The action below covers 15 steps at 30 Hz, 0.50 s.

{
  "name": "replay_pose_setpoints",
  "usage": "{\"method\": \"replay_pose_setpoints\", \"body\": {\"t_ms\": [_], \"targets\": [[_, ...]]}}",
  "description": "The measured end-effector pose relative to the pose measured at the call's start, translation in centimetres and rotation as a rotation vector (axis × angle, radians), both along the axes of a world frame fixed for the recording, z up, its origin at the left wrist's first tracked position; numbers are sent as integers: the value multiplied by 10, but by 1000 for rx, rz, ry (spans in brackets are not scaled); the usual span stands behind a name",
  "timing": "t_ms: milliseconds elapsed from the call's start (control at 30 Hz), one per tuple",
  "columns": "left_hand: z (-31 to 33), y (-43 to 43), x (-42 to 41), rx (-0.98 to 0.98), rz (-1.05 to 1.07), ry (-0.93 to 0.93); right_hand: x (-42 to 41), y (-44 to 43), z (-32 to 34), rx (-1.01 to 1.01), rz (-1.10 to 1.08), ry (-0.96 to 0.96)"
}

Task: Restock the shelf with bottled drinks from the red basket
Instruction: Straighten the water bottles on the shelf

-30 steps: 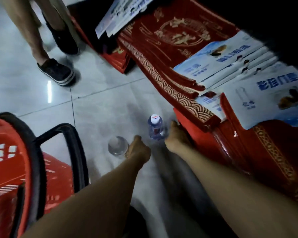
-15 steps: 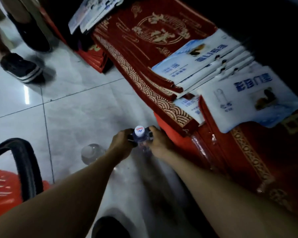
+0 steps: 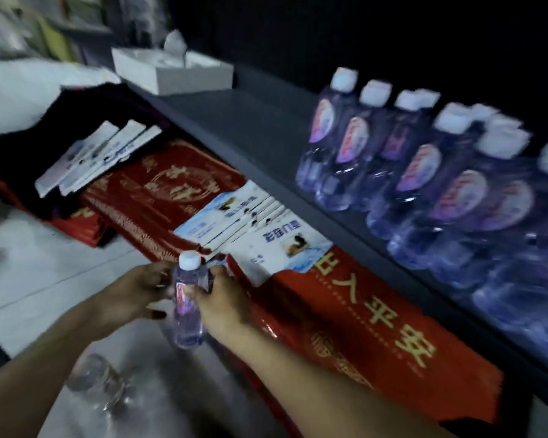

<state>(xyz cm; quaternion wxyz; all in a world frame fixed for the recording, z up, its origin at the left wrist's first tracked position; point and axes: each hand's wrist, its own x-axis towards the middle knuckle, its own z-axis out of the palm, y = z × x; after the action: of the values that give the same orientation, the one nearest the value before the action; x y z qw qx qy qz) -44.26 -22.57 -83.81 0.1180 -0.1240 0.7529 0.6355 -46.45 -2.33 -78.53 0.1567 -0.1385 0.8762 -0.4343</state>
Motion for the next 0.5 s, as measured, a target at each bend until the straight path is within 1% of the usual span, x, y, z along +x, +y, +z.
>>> {"method": "replay_pose_setpoints", "body": {"t_ms": [33, 100, 167, 233, 333, 433, 500], "targets": [[41, 21, 8, 4, 4, 52, 0, 10, 21, -19, -14, 35], [101, 54, 12, 26, 45, 186, 1, 32, 65, -54, -48, 120], [146, 90, 15, 72, 68, 321, -1, 53, 101, -116, -111, 201], [180, 122, 11, 77, 64, 431, 0, 73, 130, -181, -201, 303], [217, 161, -6, 82, 52, 570, 1, 100, 159, -242, -330, 428], [239, 191, -22, 80, 45, 657, -1, 123, 182, -202, -421, 551], [243, 205, -36, 130, 51, 684, -3, 137, 192, -162, -464, 605]]}}
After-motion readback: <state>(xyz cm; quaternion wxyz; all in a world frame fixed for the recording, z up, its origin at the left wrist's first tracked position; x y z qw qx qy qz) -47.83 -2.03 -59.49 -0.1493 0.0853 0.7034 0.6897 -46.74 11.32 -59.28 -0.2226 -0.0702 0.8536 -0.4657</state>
